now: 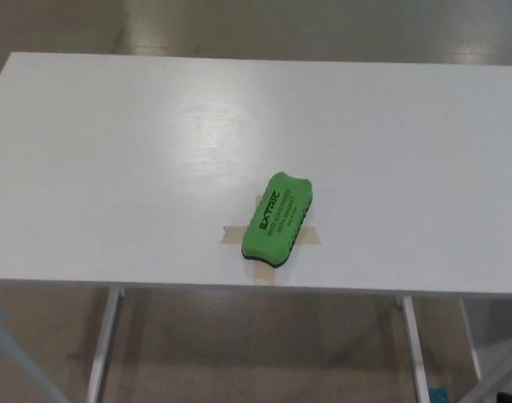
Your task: Use the left hand to press on the green eraser and wipe the desk from center to the left and then back to center.
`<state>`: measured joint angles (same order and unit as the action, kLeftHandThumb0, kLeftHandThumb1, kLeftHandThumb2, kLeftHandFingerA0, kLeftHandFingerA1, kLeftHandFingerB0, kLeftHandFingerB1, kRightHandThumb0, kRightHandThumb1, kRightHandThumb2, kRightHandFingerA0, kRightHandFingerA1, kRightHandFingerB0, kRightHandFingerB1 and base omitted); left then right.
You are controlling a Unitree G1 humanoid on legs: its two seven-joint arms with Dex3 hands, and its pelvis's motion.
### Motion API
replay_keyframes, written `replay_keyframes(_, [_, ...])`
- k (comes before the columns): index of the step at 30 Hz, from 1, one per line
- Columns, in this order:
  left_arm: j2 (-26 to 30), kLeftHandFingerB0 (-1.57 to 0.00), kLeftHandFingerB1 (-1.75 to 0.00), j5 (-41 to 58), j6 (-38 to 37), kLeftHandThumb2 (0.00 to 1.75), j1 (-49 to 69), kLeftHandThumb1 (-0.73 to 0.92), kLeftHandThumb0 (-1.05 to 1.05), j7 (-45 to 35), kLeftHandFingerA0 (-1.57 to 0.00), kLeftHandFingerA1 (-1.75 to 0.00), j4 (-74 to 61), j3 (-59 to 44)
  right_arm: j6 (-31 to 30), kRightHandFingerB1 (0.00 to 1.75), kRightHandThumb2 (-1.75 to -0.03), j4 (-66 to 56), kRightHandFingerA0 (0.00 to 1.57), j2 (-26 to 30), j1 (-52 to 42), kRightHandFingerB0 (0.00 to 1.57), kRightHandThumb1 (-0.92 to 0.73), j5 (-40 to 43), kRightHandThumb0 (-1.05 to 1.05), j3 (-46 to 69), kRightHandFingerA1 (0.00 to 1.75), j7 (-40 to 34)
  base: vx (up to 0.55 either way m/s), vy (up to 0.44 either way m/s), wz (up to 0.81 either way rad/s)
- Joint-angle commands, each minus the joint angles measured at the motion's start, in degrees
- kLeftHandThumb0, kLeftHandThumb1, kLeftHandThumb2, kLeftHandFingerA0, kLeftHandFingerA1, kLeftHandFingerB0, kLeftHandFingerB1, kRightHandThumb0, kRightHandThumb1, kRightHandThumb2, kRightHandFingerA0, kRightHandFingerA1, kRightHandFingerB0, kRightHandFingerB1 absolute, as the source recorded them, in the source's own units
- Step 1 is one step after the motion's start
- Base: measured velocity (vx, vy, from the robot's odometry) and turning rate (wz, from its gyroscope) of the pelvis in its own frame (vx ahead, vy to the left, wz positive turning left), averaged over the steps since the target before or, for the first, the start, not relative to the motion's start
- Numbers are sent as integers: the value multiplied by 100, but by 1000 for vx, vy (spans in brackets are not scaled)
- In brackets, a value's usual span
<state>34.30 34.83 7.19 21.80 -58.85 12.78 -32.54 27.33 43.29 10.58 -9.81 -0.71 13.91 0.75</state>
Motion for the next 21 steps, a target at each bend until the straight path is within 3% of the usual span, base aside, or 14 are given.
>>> replay_keyframes(1, [-896, -32, -32, -1726, -1854, 55, -294, 46, -52, 1631, -76, -47, 2235, 750, -149, 37, -62, -20, 73, -82, -254, 55, -70, 78, -38, 77, 51, -258, 0, 0, 0])
replay_keyframes(7, [-912, -36, -33, -2543, -2613, 56, -490, 52, -53, 2735, -67, -43, 3258, 1269, 112, 37, -62, 354, 73, -115, -353, 55, -71, -195, -38, -118, 52, -361, 0, 0, 0])
replay_keyframes(12, [-875, -33, -32, -2551, -2691, 57, -618, 54, -53, 2780, -64, -43, 3723, 1480, 161, 37, -63, 590, 71, 3, -360, 54, -72, -360, -38, -286, 49, -276, 0, 0, 0])
replay_keyframes(13, [-927, -29, -42, -2480, -2722, 75, -655, 46, -62, 2801, -60, -53, 3835, 1459, 123, 37, -63, 589, 70, -2, -343, 54, -72, -354, -38, -295, 48, -287, 0, 0, 0])
replay_keyframes(21, [-1011, -29, -43, -2309, -2940, 76, -834, 45, -62, 2791, -60, -53, 4409, 1503, 170, 37, -62, 789, 71, 13, -199, 54, -72, -360, -38, -388, 48, -448, 0, 0, 0])
